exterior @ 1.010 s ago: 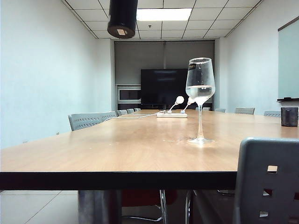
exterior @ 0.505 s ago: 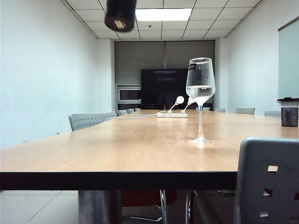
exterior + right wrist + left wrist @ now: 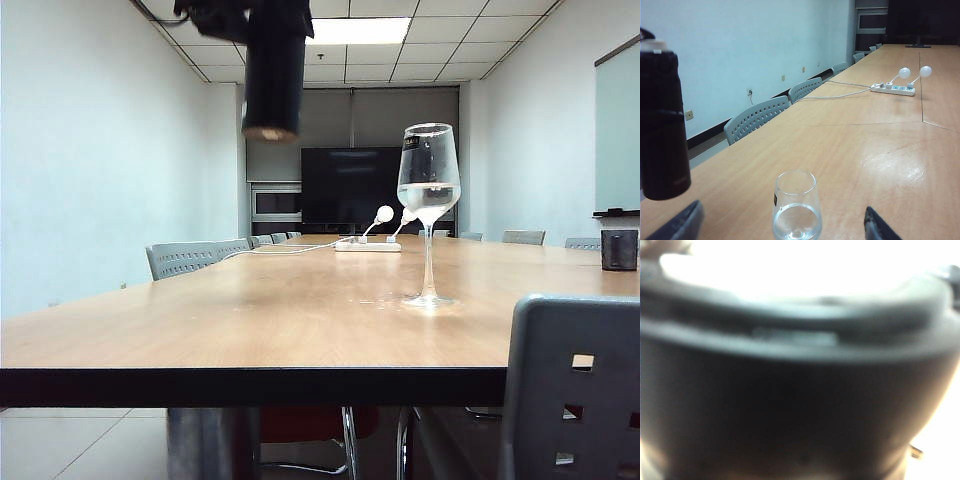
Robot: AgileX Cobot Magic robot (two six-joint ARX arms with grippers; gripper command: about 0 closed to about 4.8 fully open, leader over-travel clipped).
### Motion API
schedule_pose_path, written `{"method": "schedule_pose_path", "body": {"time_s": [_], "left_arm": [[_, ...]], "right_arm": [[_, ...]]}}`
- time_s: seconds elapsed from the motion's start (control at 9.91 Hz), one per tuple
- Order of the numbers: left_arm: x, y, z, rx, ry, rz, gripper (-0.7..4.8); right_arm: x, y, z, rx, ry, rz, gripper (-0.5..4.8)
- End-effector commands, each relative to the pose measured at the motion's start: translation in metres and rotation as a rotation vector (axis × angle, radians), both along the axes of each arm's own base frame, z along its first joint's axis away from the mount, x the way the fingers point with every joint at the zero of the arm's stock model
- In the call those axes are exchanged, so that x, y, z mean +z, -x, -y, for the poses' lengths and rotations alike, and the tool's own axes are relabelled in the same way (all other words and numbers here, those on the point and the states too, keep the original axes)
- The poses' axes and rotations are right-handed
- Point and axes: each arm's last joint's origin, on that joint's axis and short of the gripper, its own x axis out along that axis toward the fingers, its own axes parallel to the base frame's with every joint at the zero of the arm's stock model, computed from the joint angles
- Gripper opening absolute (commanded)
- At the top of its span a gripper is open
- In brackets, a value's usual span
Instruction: Pick up the black thermos cup, pour some water from it into the stemmed glass, and then put the thermos cup back on the table.
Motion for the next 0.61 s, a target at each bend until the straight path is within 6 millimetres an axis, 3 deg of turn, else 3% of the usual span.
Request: {"method": "schedule_pose_path", "body": {"time_s": [0.1, 0.61], "left_arm": [[-0.019, 0.002, -0.002, 0.048, 0.048, 0.089, 1.83], [-0.067, -0.002, -0.005, 0.102, 0.097, 0.170, 1.84]], "right_arm": [[0.002, 0.001, 0.000, 0.001, -0.003, 0.005, 4.13], [-0.001, 0.001, 0.000, 0.001, 0.002, -0.024, 4.13]]}}
